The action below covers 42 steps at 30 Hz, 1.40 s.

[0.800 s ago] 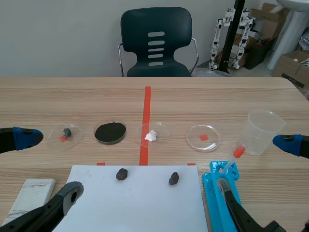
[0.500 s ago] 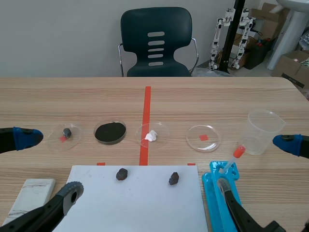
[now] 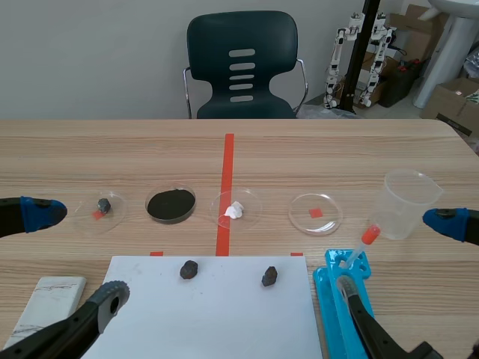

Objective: Pick up the dropper by the top with the right hand

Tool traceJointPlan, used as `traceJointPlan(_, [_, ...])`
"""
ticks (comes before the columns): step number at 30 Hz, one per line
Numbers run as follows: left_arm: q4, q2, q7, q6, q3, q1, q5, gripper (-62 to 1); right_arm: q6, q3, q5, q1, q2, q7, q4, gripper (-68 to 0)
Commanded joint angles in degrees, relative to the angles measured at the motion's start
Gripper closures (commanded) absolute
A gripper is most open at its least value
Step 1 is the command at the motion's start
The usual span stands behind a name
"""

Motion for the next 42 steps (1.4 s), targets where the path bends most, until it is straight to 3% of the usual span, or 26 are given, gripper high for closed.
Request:
traceJointPlan(1, [0.6,0.0,-0.8,0.1,0.1,0.1,-0.8,-61.5,-0.2,0.4,0.4,-0.1,0.4,0.9,0.6,-62.3])
traceJointPlan(16, [0.6,0.0,-0.8,0.1,0.1,0.1,-0.8,-61.5,-0.2,0.4,0.4,0.1,0.5,2.7,-0.3,-62.3])
traceJointPlan(28, [0.6,0.0,-0.8,0.1,0.1,0.1,-0.8,-61.5,0.1,0.4,0.0,7.8,0.5,16.4,-13.9,-62.3])
traceJointPlan(36, [0.6,0.0,-0.8,0.1,0.1,0.1,-0.8,-61.5,0.9,0.2,0.0,14.9,0.6,20.6,-21.7,-62.3])
traceJointPlan(42, [0.6,0.0,-0.8,0.1,0.1,0.1,-0.8,-61.5,1.8,-2.2,-0.7,20.1,0.6,20.9,-26.8,-62.3])
